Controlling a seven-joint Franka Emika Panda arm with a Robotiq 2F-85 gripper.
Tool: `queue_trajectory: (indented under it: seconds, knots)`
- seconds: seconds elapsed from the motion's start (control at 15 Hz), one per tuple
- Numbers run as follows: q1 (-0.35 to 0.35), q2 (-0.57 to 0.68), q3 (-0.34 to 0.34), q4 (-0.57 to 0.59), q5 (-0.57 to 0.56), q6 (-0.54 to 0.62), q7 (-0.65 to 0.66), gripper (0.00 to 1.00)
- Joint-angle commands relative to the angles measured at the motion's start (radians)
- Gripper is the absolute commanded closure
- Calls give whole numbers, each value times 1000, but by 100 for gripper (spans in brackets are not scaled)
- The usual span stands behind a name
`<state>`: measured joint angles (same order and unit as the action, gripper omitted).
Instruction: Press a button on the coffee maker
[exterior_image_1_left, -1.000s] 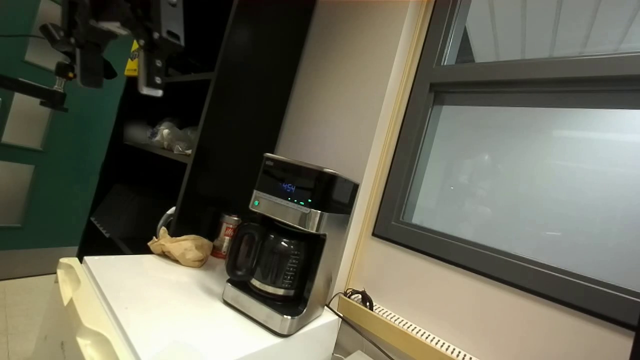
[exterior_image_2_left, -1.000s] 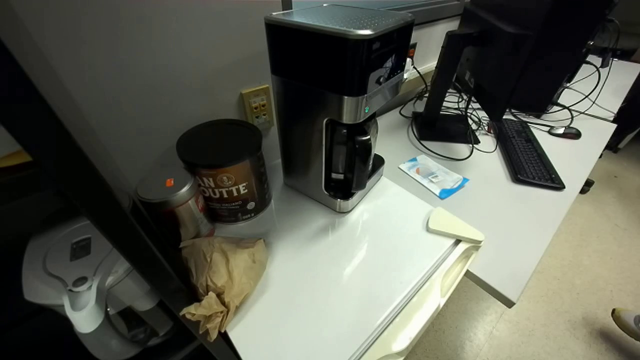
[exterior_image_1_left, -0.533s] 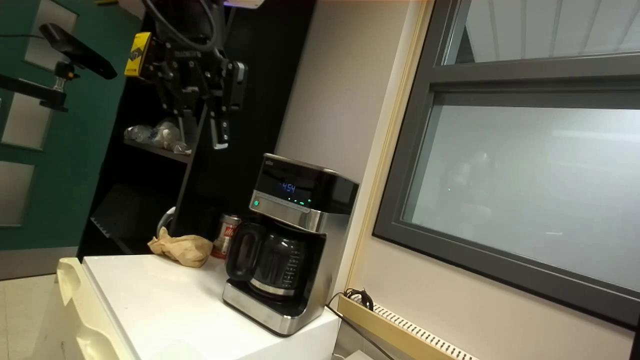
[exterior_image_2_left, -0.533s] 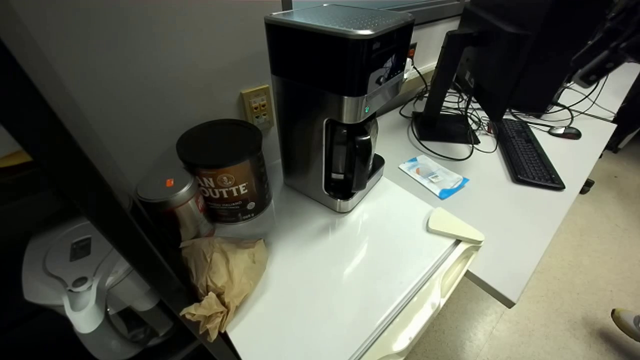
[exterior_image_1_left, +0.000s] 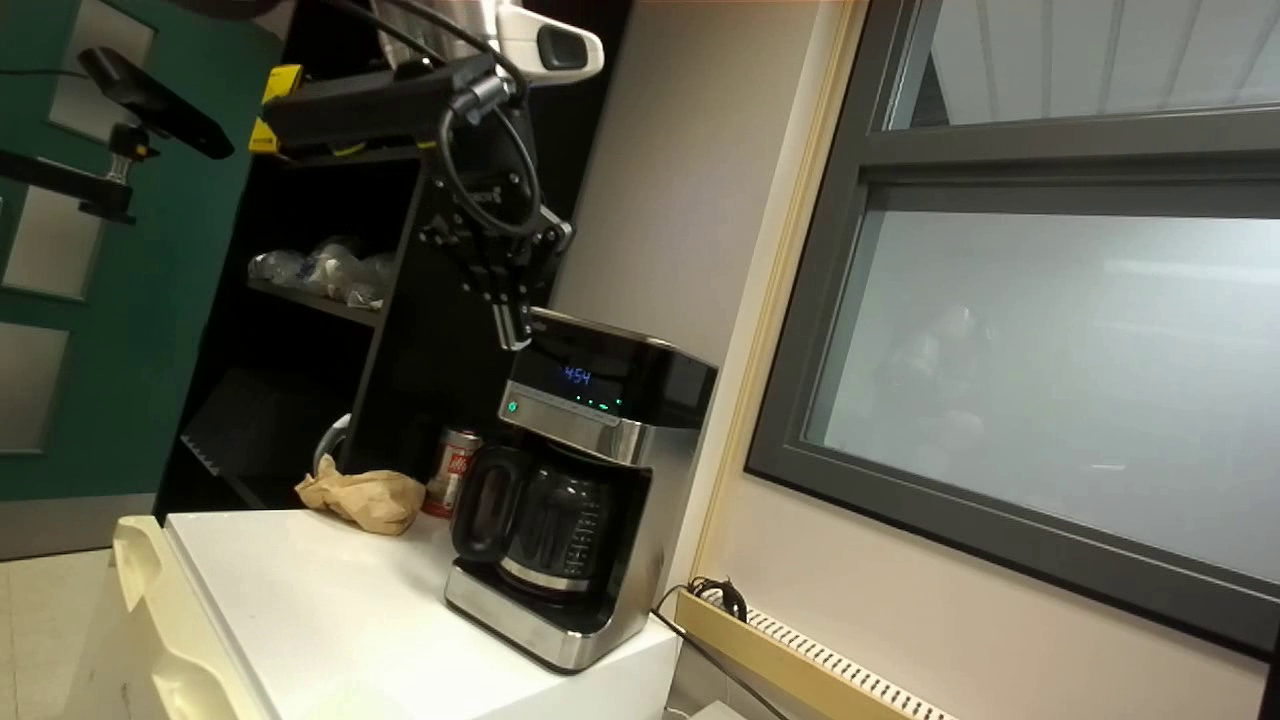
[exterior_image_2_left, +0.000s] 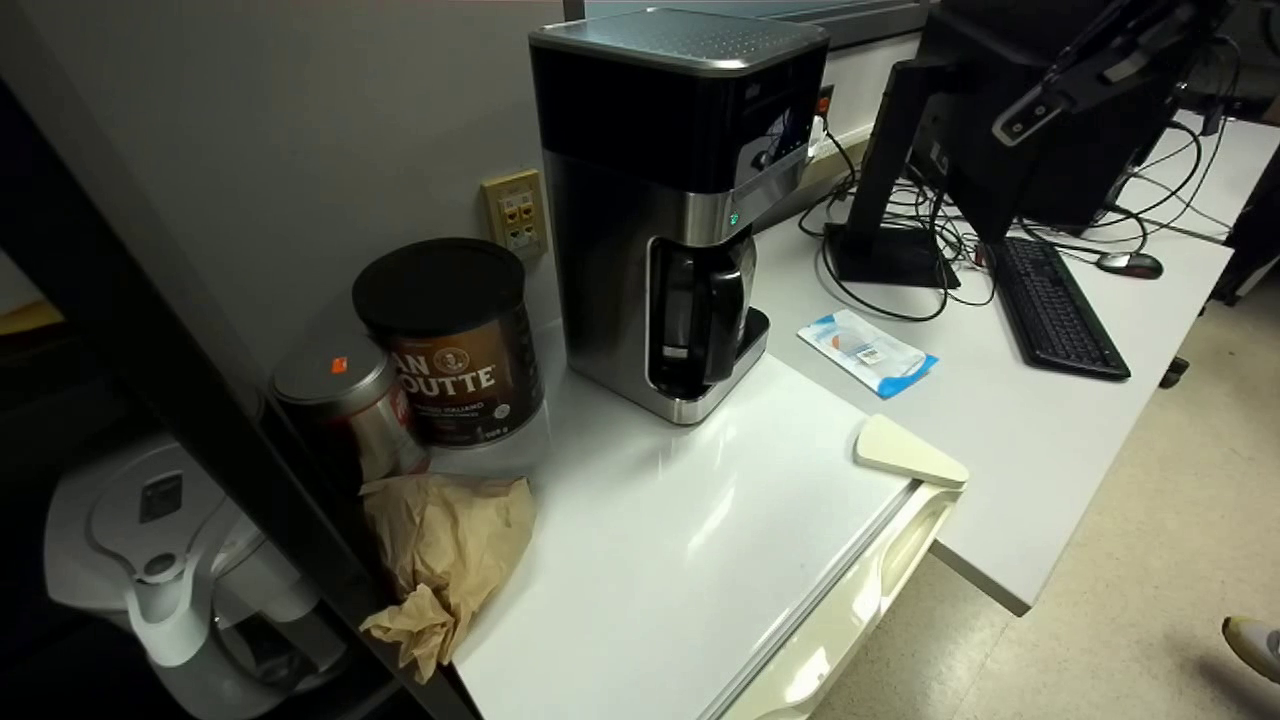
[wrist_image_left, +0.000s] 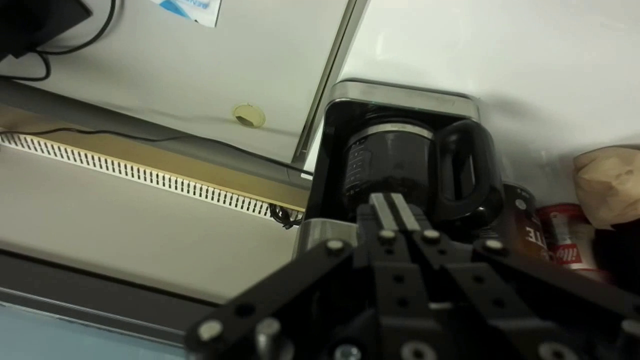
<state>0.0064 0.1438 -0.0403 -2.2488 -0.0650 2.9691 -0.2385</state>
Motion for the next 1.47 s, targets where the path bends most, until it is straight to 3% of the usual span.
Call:
queue_trajectory:
  seconds: [0.0,0.67,1.4]
  knots:
    - [-15,117,12,101,27,77,-18,99]
    - [-66,317,70,308,35,107,-14,99]
    - [-83,435,104,456,5,85,17,99]
